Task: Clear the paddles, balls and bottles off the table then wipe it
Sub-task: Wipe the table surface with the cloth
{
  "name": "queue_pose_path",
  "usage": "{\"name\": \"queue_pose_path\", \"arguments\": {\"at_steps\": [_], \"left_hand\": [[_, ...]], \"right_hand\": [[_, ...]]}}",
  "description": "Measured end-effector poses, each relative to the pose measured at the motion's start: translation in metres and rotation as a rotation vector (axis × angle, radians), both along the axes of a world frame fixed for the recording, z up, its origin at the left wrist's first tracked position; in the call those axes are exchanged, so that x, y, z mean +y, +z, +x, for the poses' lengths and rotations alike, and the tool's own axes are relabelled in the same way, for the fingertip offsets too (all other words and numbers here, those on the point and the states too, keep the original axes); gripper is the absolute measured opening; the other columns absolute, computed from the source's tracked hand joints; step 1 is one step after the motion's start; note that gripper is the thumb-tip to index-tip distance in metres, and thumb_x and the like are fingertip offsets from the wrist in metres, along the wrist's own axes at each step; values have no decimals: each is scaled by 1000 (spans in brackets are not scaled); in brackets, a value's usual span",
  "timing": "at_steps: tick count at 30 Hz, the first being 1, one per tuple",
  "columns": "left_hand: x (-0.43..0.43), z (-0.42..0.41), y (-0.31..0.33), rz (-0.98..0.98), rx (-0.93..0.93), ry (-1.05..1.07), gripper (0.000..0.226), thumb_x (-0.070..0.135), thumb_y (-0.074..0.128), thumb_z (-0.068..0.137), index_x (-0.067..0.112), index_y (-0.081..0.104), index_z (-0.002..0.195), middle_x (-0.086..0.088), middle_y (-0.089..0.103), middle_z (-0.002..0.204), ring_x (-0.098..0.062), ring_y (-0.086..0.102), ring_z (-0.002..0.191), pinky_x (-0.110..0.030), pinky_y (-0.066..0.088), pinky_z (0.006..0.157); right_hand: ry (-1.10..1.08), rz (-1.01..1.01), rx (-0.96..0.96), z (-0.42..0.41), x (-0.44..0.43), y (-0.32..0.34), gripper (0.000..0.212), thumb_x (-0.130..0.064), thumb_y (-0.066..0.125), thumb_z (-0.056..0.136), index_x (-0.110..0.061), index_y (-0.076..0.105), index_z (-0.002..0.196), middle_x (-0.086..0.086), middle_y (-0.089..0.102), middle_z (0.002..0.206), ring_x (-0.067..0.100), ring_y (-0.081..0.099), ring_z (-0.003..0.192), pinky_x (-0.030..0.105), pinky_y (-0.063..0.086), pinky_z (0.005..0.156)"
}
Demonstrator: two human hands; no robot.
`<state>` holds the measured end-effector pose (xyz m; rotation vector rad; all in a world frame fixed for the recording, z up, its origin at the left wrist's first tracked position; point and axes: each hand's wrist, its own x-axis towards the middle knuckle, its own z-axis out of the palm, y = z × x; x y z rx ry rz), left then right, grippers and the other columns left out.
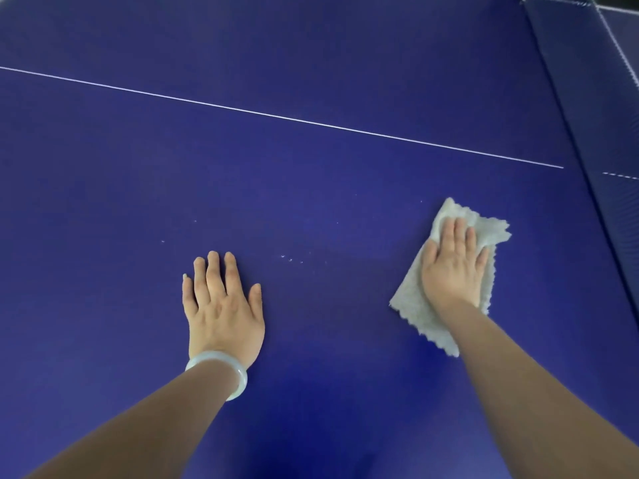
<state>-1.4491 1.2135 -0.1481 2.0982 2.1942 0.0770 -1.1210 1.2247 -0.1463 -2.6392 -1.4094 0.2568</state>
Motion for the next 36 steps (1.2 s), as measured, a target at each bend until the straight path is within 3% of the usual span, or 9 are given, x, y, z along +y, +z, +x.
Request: {"name": "queue_pose_path", "arguments": {"at_steps": [5, 12, 14, 18, 21, 26, 32, 34, 36], "left_hand": [[1, 0, -4, 11, 17, 9, 63, 41, 13, 102, 7, 23, 154, -16, 22, 160, -32, 12, 150, -48, 6, 123], [0, 0, 0, 16, 10, 20, 67, 44, 17, 99, 6, 25, 154, -17, 23, 160, -32, 12, 150, -49, 8, 123], [0, 0, -2, 18, 15, 20, 63, 41, 15, 102, 6, 25, 154, -16, 23, 159, -32, 13, 150, -49, 7, 123], [1, 0, -4, 22, 36, 11, 67, 45, 14, 100, 5, 28, 152, -17, 26, 158, -33, 16, 149, -49, 9, 122], [0, 0, -3, 29, 43, 11, 66, 44, 16, 100, 5, 30, 151, -17, 28, 157, -34, 19, 148, -49, 10, 122], [1, 0, -3, 25, 45, 19, 68, 46, 13, 99, 7, 27, 153, -15, 26, 159, -31, 15, 149, -48, 10, 122], [1, 0, -2, 8, 36, 25, 69, 47, 10, 98, 8, 24, 154, -14, 22, 160, -30, 11, 151, -48, 8, 123], [1, 0, -2, 8, 32, 23, 69, 47, 11, 98, 8, 23, 154, -14, 22, 160, -30, 11, 151, -48, 7, 123], [1, 0, -2, 15, 32, 28, 69, 47, 11, 98, 8, 25, 154, -15, 23, 160, -30, 12, 150, -47, 6, 123]], "right_hand": [[11, -1, 24, 11, 92, 5, 59, -37, 13, 104, -16, 7, 159, 3, 2, 167, 22, -3, 153, 50, -5, 123], [808, -33, -18, -53, 50, 7, 55, -37, 9, 106, -23, 3, 159, -8, -4, 166, 10, -11, 151, 41, -6, 124], [745, -16, -25, -11, 36, 7, 55, -38, 8, 104, -26, 8, 158, -11, 2, 165, 7, -7, 151, 41, -4, 124], [224, 25, -19, 66, 67, 6, 54, -30, 15, 105, -21, 13, 158, -2, 10, 166, 16, 2, 153, 47, -2, 124], [156, 29, -34, 61, 126, 7, 56, -31, 16, 104, -15, 13, 157, 4, 13, 164, 23, 6, 151, 53, 2, 122], [540, 29, -11, -49, 176, 11, 51, -29, 20, 104, -16, 22, 154, 3, 18, 163, 23, 12, 150, 50, 10, 121], [1208, -20, -115, -67, 57, 9, 54, -35, 17, 106, -21, 12, 159, -4, 7, 166, 14, -1, 153, 40, -2, 124], [1152, 6, -157, -27, 57, 11, 56, -34, 20, 104, -14, 26, 155, 3, 23, 163, 18, 14, 152, 35, -2, 123], [854, 20, -145, 13, 74, 11, 59, -37, 14, 103, -14, 25, 155, 5, 24, 162, 18, 15, 151, 35, -2, 123]]}}
